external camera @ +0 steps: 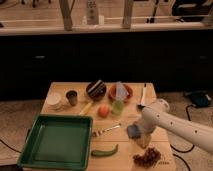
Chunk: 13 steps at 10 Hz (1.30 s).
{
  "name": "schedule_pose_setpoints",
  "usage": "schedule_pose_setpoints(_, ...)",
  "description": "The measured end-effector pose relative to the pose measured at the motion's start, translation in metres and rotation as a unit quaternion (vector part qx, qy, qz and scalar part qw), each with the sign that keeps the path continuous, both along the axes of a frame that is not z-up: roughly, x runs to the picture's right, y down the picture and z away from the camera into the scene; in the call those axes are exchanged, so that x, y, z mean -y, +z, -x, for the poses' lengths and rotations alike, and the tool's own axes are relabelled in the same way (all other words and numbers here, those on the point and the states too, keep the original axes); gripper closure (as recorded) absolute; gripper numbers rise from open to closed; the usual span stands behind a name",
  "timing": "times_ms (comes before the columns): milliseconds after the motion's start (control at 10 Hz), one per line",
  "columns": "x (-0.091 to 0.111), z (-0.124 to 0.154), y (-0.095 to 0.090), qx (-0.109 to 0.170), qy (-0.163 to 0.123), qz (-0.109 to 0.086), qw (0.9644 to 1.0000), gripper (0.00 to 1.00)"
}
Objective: Place sponge in tray
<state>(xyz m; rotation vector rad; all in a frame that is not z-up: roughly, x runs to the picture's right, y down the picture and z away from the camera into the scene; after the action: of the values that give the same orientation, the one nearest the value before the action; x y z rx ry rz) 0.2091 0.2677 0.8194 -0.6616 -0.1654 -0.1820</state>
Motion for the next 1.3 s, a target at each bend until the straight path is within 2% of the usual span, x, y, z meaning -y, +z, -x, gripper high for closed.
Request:
schedule_pose_setpoints(300, 0.001, 0.000, -0.003, 0.001, 0.000, -0.005, 1.0000, 0.51)
schedule_pose_setpoints(500, 0.003, 0.002, -0.004, -0.003, -0.006, -0.003, 1.0000, 0.75)
schedule_pose_setpoints(800, 0.003, 0.001, -0.006, -0.003, -0.006, -0.003, 1.0000, 0.99)
schedule_pose_setpoints(1000, 0.004, 0.001, -0.007, -0.003, -0.009, -0.005, 0.9999, 1.00)
schedule_pose_setpoints(1300, 0.015, 0.000, -0.022, -0.002, -0.004, -0.019, 0.9998, 1.00)
